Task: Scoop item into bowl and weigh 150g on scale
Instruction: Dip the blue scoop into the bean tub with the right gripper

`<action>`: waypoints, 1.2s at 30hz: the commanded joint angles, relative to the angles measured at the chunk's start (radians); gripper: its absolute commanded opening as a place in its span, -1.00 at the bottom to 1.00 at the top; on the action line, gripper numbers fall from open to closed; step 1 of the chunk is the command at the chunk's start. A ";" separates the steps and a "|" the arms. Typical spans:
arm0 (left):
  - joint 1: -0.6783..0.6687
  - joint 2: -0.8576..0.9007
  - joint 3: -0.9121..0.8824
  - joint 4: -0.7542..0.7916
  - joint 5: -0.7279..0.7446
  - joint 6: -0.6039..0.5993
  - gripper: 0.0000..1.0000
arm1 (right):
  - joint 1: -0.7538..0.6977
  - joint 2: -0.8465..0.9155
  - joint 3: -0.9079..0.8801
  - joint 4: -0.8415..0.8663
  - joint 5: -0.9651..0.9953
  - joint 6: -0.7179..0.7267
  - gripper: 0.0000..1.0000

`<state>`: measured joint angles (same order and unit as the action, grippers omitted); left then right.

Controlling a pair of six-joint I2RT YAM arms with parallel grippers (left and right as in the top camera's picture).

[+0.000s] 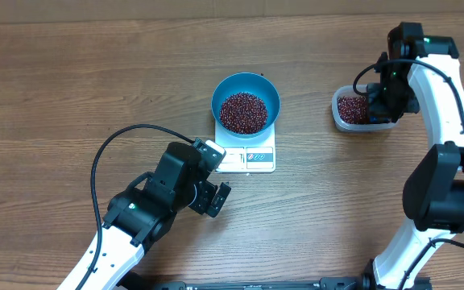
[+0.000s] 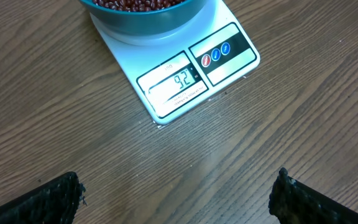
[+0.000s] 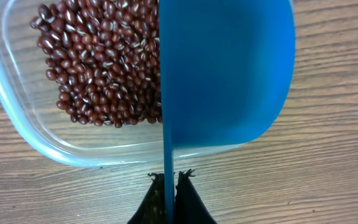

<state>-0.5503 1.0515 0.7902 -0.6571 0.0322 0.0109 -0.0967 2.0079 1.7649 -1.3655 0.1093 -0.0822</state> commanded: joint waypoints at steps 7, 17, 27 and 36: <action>-0.005 0.007 -0.002 0.002 -0.007 0.012 1.00 | 0.004 0.001 -0.058 0.024 -0.026 0.014 -0.93; -0.005 0.007 -0.002 0.002 -0.006 0.012 0.99 | 0.034 0.001 -0.059 0.026 -0.067 0.014 -0.93; -0.005 0.007 -0.002 0.002 -0.007 0.012 1.00 | 0.099 0.001 -0.092 0.031 -0.066 0.013 -0.92; -0.005 0.007 -0.002 0.002 -0.007 0.012 1.00 | 0.126 0.001 -0.150 0.040 -0.067 -0.002 -0.93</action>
<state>-0.5503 1.0515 0.7902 -0.6575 0.0322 0.0109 0.0196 2.0079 1.6184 -1.3285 0.0547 -0.0788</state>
